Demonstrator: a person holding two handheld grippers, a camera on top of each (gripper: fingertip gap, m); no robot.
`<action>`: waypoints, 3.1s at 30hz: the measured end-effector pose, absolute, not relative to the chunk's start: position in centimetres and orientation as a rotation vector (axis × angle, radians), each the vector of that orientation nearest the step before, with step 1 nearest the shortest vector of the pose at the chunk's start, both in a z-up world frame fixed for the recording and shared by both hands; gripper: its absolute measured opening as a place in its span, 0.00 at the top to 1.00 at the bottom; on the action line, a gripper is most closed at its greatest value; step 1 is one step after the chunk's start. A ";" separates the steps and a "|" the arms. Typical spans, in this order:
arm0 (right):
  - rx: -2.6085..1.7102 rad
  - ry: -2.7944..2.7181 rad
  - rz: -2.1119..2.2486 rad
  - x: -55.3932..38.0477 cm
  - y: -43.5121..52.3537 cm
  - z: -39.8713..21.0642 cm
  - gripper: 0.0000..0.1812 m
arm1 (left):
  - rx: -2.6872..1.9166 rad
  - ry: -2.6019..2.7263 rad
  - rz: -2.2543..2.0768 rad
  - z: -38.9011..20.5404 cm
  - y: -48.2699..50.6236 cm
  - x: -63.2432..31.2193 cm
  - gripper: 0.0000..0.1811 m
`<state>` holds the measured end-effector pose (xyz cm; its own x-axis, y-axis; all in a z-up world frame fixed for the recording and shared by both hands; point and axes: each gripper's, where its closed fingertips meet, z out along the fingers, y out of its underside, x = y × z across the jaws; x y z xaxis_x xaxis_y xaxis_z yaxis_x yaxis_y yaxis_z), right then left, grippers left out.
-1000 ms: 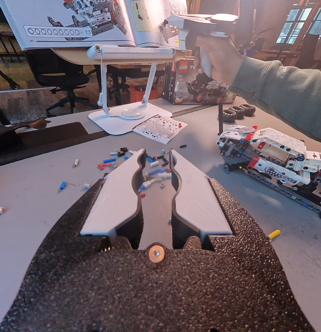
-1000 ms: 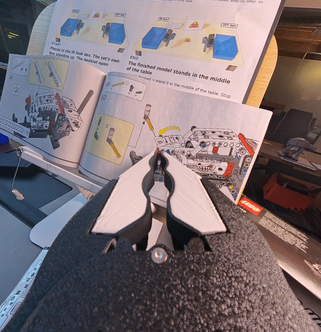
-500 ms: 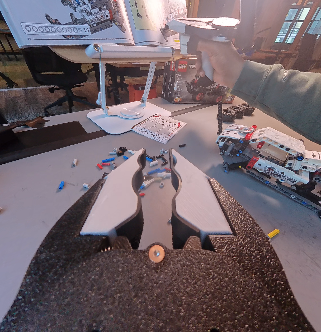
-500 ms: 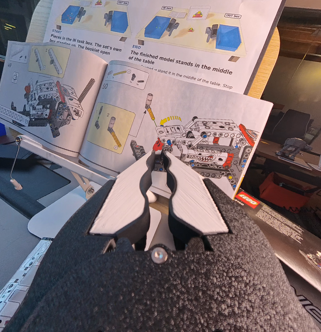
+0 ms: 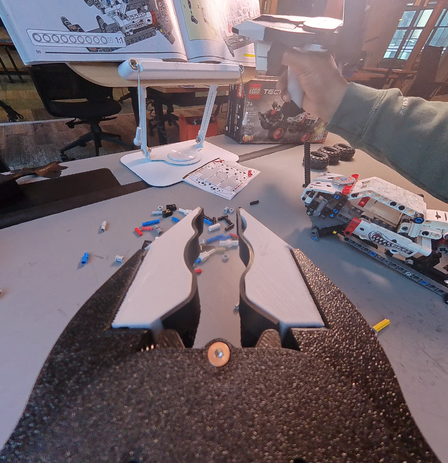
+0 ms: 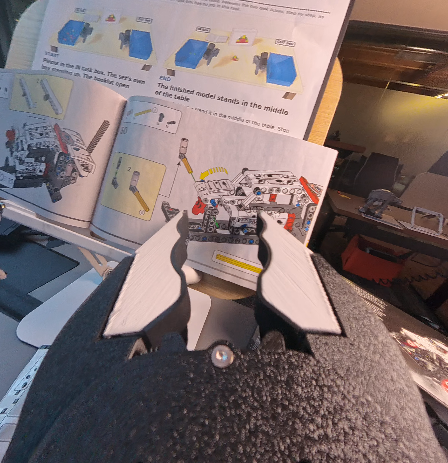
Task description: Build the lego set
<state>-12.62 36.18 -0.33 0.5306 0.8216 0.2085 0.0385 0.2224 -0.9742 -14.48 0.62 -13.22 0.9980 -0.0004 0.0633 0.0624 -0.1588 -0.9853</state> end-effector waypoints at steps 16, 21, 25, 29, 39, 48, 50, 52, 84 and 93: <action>-1.314 -0.846 0.519 -13.4 37.2 -1.2 0.55 | -1.737 -0.037 -0.057 -13.3 0.7 -14.3 0.86; -1.280 -0.895 0.492 -13.6 36.6 -1.3 0.73 | -1.737 -0.038 -0.056 -13.3 0.7 -14.3 0.86; -1.225 -0.941 0.435 -13.7 35.3 -1.0 0.93 | -1.726 -0.039 -0.035 -13.0 0.7 -14.5 0.86; -0.941 -1.149 0.489 -15.7 28.4 0.2 0.95 | -1.655 -0.066 -0.120 -9.4 2.4 -15.1 0.85; -0.795 -1.383 0.453 -18.7 22.2 -2.3 0.90 | -1.590 -0.110 -0.295 -0.9 12.3 -18.8 0.74; -0.803 -1.345 0.537 -18.3 21.2 -1.6 0.87 | -1.501 -0.226 -0.619 0.0 17.4 -19.1 0.64; -0.802 -1.347 0.556 -18.3 20.8 -1.7 0.86 | -1.495 -0.233 -0.642 0.2 18.2 -19.0 0.65; -0.796 -1.350 0.572 -18.2 20.5 -1.8 0.86 | -1.496 -0.246 -0.674 0.3 18.8 -19.0 0.69; -0.736 -1.608 0.697 -17.6 15.9 -7.4 0.85 | -1.605 -0.309 -0.461 -1.7 21.3 -20.1 0.88; -0.833 -1.375 0.794 -14.5 19.5 -2.6 0.85 | -1.616 -0.295 -0.322 -1.3 19.2 -23.8 1.00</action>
